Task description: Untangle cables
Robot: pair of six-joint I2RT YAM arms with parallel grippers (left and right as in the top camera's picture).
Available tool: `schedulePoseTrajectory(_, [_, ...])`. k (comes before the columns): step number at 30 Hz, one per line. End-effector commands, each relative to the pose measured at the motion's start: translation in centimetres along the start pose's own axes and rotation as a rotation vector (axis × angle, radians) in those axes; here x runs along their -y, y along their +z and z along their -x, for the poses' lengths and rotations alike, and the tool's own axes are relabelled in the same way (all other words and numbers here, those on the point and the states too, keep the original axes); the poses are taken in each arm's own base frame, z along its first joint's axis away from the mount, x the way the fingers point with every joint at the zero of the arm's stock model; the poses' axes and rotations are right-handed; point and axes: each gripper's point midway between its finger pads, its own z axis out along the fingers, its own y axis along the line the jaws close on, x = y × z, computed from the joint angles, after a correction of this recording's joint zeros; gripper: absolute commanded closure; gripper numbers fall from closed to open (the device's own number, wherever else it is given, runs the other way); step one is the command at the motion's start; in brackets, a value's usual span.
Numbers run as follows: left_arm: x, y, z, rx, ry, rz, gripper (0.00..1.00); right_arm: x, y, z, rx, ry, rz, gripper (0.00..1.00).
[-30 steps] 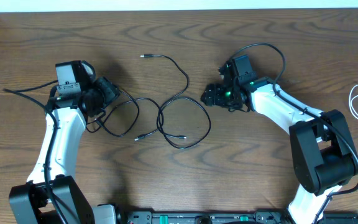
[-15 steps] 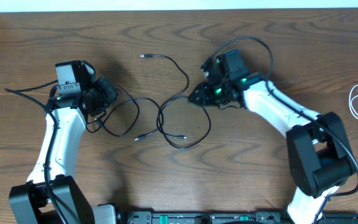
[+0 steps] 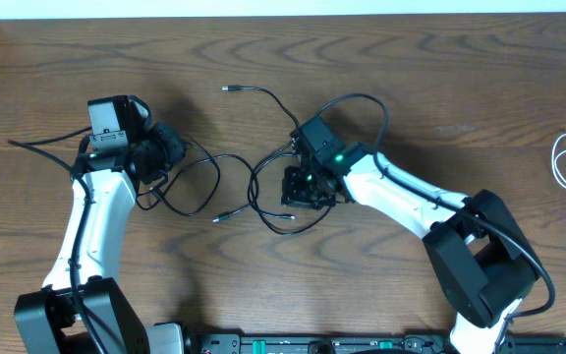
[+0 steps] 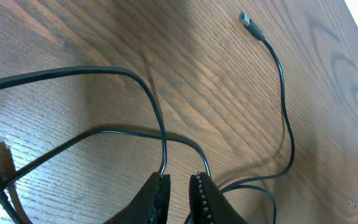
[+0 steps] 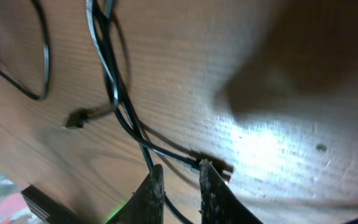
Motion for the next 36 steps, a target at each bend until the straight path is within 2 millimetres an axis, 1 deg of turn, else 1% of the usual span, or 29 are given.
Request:
schedulePoseTrajectory(1, [0.2,-0.1,0.3,0.004,0.0,-0.007,0.83,0.6,0.2,-0.6,0.012,0.071,-0.037,0.84])
schedulePoseTrajectory(2, [0.2,-0.1,0.3,0.004,0.0,-0.007,0.79,0.7,0.2,-0.6,0.019,0.069,-0.048,0.84])
schedulePoseTrajectory(5, [0.2,-0.1,0.3,0.004,0.0,-0.007,0.78,1.1,0.5,-0.5,0.052,0.026,-0.089,0.84])
schedulePoseTrajectory(6, [0.2,-0.1,0.3,0.004,0.0,-0.007,0.78,1.1,0.5,-0.2,0.075,-0.03,-0.1,0.8])
schedulePoseTrajectory(8, [0.2,-0.1,0.3,0.004,-0.001,-0.007,0.77,0.9,0.4,0.7,0.111,-0.166,-0.111,0.76])
schedulePoseTrajectory(9, [0.2,-0.1,0.3,0.004,0.0,-0.007,0.77,0.9,0.3,1.0,0.117,-0.221,-0.111,0.81])
schedulePoseTrajectory(10, [0.2,-0.1,0.3,0.004,0.0,-0.007,0.77,0.9,0.1,1.2,0.118,-0.26,-0.111,0.81])
schedulePoseTrajectory(11, [0.2,-0.1,0.3,0.004,0.0,-0.007,0.77,0.5,-0.3,1.4,0.113,-0.304,-0.09,0.81])
schedulePoseTrajectory(12, [0.2,-0.1,0.3,0.004,0.0,-0.007,0.77,-0.4,-0.7,1.3,0.096,-0.36,-0.038,0.81])
schedulePoseTrajectory(14, [0.2,-0.1,0.3,0.004,0.0,-0.007,0.77,-2.6,-2.3,1.4,0.084,-0.575,0.083,0.82])
schedulePoseTrajectory(15, [0.2,-0.1,0.3,0.004,0.0,-0.007,0.76,-3.1,-2.9,1.5,0.088,-0.662,0.106,0.8])
schedulePoseTrajectory(16, [0.2,-0.1,0.3,0.004,0.0,-0.007,0.76,-3.3,-3.4,1.4,0.086,-0.725,0.113,0.77])
schedulePoseTrajectory(19, [0.2,-0.1,0.3,0.004,0.0,-0.007,0.76,-2.6,-4.2,0.7,0.031,-0.852,0.085,0.77])
schedulePoseTrajectory(21, [0.2,-0.1,0.3,0.004,0.0,-0.007,0.76,-1.8,-4.1,-0.6,-0.025,-0.958,0.071,0.76])
schedulePoseTrajectory(24, [0.2,-0.1,0.3,0.004,0.0,-0.007,0.76,-1.0,-3.6,-3.3,-0.122,-1.142,0.057,0.7])
schedulePoseTrajectory(25, [0.2,-0.1,0.3,0.004,0.0,-0.007,0.76,-0.9,-3.5,-3.8,-0.14,-1.18,0.041,0.68])
schedulePoseTrajectory(27, [0.2,-0.1,0.3,0.004,0.0,-0.007,0.76,-0.6,-2.9,-4.1,-0.148,-1.223,-0.019,0.68])
schedulePoseTrajectory(32, [0.2,-0.1,0.3,0.004,0.0,-0.007,0.75,-0.1,-1.6,-3.6,-0.132,-1.313,-0.193,0.67])
schedulePoseTrajectory(36, [0.2,-0.1,0.3,0.004,-0.001,-0.007,0.75,-0.1,-0.2,-3.6,-0.134,-1.361,-0.232,0.67])
